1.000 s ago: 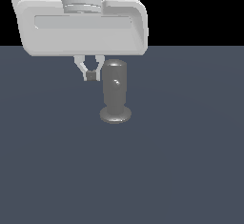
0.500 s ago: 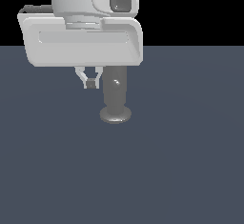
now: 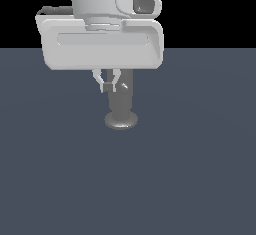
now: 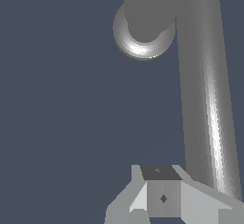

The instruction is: Turn on the faucet by rotating a designated handle.

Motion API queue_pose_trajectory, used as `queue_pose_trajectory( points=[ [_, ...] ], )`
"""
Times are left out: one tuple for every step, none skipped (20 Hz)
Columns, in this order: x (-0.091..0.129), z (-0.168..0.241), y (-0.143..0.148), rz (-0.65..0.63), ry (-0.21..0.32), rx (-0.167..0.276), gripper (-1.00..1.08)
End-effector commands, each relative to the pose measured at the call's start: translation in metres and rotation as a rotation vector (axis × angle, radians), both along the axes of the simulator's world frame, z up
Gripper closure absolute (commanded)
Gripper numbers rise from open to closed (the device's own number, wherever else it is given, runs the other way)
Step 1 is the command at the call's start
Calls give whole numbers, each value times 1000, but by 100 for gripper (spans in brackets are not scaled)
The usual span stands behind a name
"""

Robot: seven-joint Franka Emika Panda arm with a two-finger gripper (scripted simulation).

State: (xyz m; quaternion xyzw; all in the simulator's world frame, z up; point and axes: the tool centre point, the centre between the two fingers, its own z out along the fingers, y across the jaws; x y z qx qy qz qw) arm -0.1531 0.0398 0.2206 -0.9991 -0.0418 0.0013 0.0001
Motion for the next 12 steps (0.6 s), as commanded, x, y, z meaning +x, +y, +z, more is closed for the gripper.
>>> queue_pose_trajectory(
  points=[
    [5, 0, -19, -12, -3, 0, 108],
    [7, 0, -24, -12, -3, 0, 108],
    [8, 0, -29, -12, -3, 0, 108],
    [9, 0, -34, -12, -3, 0, 108],
    [11, 0, -39, -12, -2, 0, 108],
    [12, 0, -44, -12, -2, 0, 108],
    [13, 0, -49, -12, -2, 0, 108],
    [14, 0, -55, -12, -2, 0, 108],
    [16, 0, -60, -12, -2, 0, 108],
    [17, 0, -65, -12, -2, 0, 108],
    [18, 0, -70, -12, -2, 0, 108],
    [19, 0, -75, -12, -2, 0, 108]
  ],
)
